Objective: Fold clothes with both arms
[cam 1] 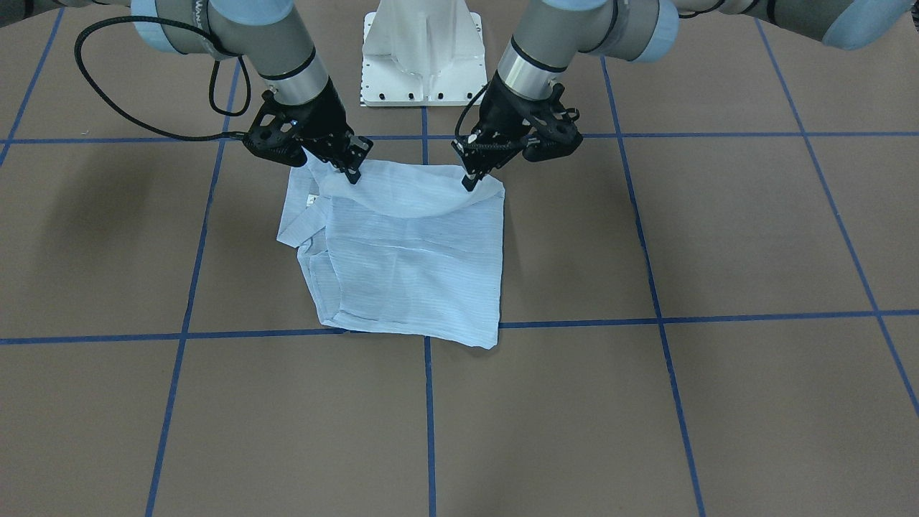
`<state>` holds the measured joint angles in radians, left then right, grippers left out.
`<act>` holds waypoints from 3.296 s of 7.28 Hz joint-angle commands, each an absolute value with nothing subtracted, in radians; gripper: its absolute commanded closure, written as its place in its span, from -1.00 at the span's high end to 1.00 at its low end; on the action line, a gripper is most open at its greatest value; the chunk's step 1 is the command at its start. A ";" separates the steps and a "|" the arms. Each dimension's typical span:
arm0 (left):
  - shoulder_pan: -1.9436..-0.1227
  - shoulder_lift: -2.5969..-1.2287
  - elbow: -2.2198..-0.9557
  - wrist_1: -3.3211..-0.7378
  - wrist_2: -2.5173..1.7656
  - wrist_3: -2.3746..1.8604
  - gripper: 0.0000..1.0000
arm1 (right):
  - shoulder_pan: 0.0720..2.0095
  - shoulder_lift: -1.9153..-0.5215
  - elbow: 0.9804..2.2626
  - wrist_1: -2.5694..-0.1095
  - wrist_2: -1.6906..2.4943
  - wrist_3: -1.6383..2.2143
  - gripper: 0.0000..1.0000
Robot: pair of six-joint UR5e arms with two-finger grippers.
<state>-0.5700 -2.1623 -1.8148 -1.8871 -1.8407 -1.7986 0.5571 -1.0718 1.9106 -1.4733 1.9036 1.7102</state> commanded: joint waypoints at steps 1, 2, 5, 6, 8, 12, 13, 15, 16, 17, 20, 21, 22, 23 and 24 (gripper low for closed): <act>-0.618 -2.187 -1.704 -1.980 -1.841 -1.761 -1.00 | 0.616 -1.004 1.795 -1.465 1.904 1.619 -1.00; -0.627 -2.190 -1.692 -1.983 -1.841 -1.750 -1.00 | 0.642 -0.956 1.763 -1.466 1.904 1.608 -1.00; -0.649 -2.238 -1.553 -2.080 -1.839 -1.747 -1.00 | 0.643 -0.914 1.622 -1.463 1.904 1.557 -1.00; -0.652 -2.240 -1.533 -2.098 -1.839 -1.749 -1.00 | 0.644 -0.914 1.609 -1.450 1.902 1.549 -1.00; -0.675 -2.250 -1.520 -2.105 -1.841 -1.744 -1.00 | 0.670 -0.890 1.579 -1.418 1.904 1.545 -1.00; -0.676 -2.275 -1.493 -2.123 -1.839 -1.744 0.54 | 0.672 -0.865 1.510 -1.381 1.901 1.552 0.96; -0.676 -2.282 -1.493 -2.123 -1.838 -1.746 0.98 | 0.675 -0.871 1.503 -1.359 1.898 1.546 1.00; -0.680 -2.283 -1.491 -2.108 -1.838 -1.743 0.99 | 0.713 -0.868 1.503 -1.359 1.925 1.499 1.00; -0.692 -2.281 -1.493 -2.105 -1.839 -1.741 0.99 | 0.712 -0.862 1.508 -1.361 1.928 1.496 1.00; -0.698 -2.275 -1.493 -2.097 -1.841 -1.738 0.99 | 0.710 -0.862 1.511 -1.361 1.930 1.485 1.00; -0.782 -2.050 -1.708 -2.092 -1.949 -1.562 0.99 | 0.816 -0.920 1.555 -1.419 1.945 1.178 1.00; -0.829 -1.996 -1.765 -2.042 -1.979 -1.434 0.99 | 0.878 -0.955 1.595 -1.505 1.959 0.982 1.00; -0.872 -1.970 -1.790 -1.966 -1.982 -1.299 0.99 | 0.946 -0.980 1.604 -1.572 1.973 0.810 1.00; -0.912 -1.930 -1.790 -1.950 -1.983 -1.211 0.99 | 1.007 -1.026 1.606 -1.580 2.003 0.667 1.00; -0.955 -1.867 -1.787 -1.948 -1.991 -1.061 0.99 | 1.067 -1.084 1.600 -1.580 2.044 0.534 1.00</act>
<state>-0.9018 -1.9346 -1.7825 -1.9661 -1.9826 -1.2255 0.9901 -1.0201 1.6010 -1.5651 2.0009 0.7123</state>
